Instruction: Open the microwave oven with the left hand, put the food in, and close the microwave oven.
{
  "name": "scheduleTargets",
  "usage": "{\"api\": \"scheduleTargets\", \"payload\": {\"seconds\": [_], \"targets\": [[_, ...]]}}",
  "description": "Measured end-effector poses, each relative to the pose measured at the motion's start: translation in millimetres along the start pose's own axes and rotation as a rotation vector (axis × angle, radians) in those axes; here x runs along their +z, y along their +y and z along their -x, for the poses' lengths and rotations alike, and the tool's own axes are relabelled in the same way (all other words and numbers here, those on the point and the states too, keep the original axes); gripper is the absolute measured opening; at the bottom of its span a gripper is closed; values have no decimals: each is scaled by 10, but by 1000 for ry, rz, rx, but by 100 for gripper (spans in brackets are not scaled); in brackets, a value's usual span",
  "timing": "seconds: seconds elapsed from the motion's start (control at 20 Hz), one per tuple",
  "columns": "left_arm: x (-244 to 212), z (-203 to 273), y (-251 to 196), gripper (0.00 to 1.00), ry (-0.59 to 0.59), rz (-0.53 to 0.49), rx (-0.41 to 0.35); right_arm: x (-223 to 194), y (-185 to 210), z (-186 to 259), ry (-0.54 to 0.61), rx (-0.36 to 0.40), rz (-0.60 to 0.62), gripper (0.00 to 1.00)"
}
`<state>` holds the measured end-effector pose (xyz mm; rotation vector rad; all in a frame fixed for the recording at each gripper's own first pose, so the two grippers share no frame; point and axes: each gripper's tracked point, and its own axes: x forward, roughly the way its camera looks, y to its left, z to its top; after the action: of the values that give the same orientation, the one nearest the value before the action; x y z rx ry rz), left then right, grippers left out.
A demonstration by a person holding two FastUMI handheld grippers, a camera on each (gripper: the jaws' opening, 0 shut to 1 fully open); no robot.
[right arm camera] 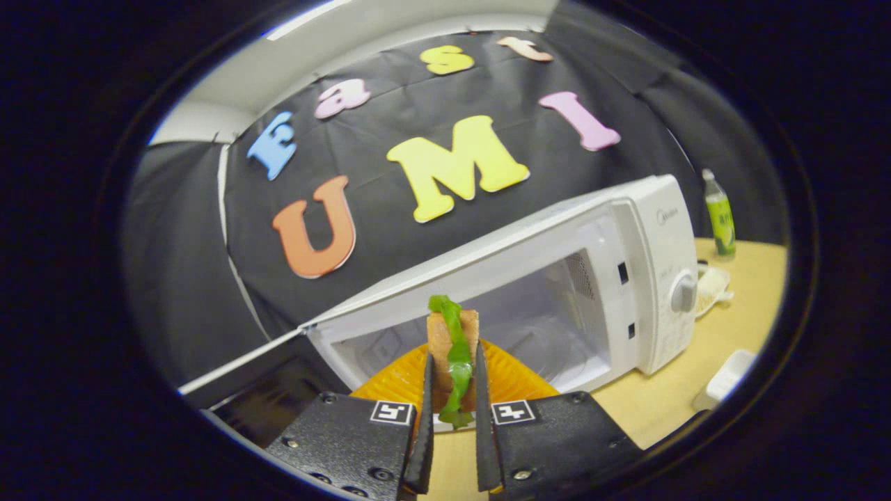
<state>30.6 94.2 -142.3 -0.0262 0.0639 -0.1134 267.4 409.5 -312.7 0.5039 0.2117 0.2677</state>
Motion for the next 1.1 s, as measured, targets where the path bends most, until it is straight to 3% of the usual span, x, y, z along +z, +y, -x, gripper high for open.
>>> {"api": "scheduleTargets", "payload": {"seconds": [0.3,0.35,0.4,0.45,0.5,0.75,0.8,0.85,0.9,1.0,1.05,1.1], "targets": [[-41,-98,-11,95,32,-40,43,-145,-379,-570,-20,-149,-444,28],[-39,-126,-23,95,34,-33,41,-231,-427,-662,6,-167,-507,21],[-57,-148,-51,95,39,-24,35,-286,-454,-718,21,-170,-564,28],[-62,-166,-68,95,42,-16,33,-330,-484,-735,25,-175,-601,22],[-58,-175,-61,95,45,-14,32,-371,-556,-756,18,-192,-609,29],[16,-165,-29,95,36,-3,39,-511,-669,-795,37,-217,-543,31],[24,-163,-12,86,33,-3,41,-523,-680,-795,37,-218,-529,31],[28,-162,-2,86,30,-1,43,-544,-694,-797,39,-219,-512,31],[34,-152,-12,95,30,1,45,-561,-710,-791,38,-221,-491,33],[40,-152,10,95,33,9,50,-615,-724,-790,58,-216,-432,36],[14,-144,6,86,42,6,49,-601,-730,-773,56,-205,-415,31],[-4,-130,26,86,49,0,57,-583,-747,-781,48,-203,-393,34]]}}
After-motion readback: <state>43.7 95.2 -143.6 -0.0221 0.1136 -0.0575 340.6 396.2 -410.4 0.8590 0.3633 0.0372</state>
